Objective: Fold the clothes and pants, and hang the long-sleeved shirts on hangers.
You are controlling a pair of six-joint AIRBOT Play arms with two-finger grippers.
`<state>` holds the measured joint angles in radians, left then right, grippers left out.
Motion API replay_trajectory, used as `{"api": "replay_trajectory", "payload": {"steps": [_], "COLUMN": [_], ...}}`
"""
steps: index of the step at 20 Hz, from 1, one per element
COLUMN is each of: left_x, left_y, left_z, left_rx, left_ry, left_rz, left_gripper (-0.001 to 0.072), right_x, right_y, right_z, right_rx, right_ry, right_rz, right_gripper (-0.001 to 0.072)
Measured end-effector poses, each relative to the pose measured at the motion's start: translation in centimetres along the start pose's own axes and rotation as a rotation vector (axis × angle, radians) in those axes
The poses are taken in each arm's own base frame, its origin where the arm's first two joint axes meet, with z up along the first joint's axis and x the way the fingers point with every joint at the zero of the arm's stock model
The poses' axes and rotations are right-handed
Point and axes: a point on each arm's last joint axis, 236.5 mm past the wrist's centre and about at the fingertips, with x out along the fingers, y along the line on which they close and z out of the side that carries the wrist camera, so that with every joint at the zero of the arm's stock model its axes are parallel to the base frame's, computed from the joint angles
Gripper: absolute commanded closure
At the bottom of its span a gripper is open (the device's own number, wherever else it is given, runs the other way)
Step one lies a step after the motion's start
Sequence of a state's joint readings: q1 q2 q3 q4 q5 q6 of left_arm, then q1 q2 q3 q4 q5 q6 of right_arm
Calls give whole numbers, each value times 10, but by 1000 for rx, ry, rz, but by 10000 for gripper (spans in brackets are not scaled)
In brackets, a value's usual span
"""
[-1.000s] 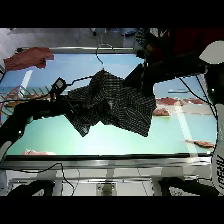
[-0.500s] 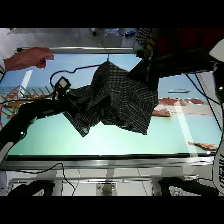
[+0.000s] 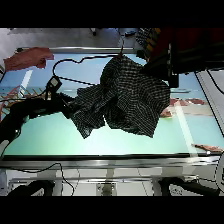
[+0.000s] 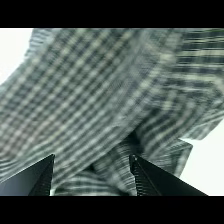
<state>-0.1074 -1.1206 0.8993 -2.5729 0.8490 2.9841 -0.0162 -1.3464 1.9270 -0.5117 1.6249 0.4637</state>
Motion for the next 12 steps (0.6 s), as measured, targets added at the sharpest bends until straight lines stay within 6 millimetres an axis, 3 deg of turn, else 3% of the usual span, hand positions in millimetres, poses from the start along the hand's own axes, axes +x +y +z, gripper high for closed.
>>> {"api": "replay_trajectory", "payload": {"steps": [6,12], "left_x": [29,39], "left_y": [-45,-53], "left_z": [-5,-2], "left_rx": [27,26], "left_ry": [35,31], "left_rz": [-140,-156], "left_gripper": [144,167], "right_x": [-10,-20], "right_y": [36,65], "right_z": [29,46], "right_rx": [-38,-83], "right_ry": [-97,-136], "right_rz": [109,174], "right_gripper": [665,665]}}
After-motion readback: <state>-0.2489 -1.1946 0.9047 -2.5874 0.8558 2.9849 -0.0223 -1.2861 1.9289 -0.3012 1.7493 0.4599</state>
